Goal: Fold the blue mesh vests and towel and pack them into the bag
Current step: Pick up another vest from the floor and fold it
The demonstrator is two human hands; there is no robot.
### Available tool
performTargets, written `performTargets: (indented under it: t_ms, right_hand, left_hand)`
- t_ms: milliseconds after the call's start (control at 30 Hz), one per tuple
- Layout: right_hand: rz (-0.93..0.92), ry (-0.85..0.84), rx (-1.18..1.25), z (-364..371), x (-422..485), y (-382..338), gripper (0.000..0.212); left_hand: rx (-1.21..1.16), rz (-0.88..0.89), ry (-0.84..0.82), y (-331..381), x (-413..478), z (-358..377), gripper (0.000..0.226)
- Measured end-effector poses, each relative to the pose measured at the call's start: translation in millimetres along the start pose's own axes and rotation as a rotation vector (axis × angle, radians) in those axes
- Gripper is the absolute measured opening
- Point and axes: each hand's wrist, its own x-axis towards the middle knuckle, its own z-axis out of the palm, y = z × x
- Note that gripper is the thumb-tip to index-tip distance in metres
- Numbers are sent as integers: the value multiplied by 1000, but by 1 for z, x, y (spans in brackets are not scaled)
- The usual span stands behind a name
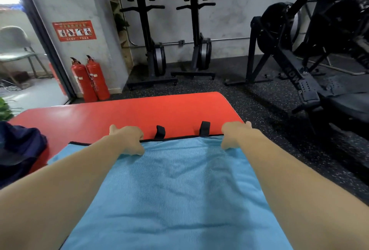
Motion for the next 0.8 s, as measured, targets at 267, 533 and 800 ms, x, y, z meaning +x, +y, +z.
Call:
performTargets:
  t_ms: [267,533,800]
  right_hand:
    - [-162,322,-107,-22,-81,27,15]
    - [-94,223,-170,43,-239,38,22]
    - [24,229,25,51,-287,40,19]
  left_hand:
    - [-81,153,387,-30,-91,-27,13]
    - [-28,353,337,-27,-239,64,7]
    - [-207,191,358,-15,-286,67,11]
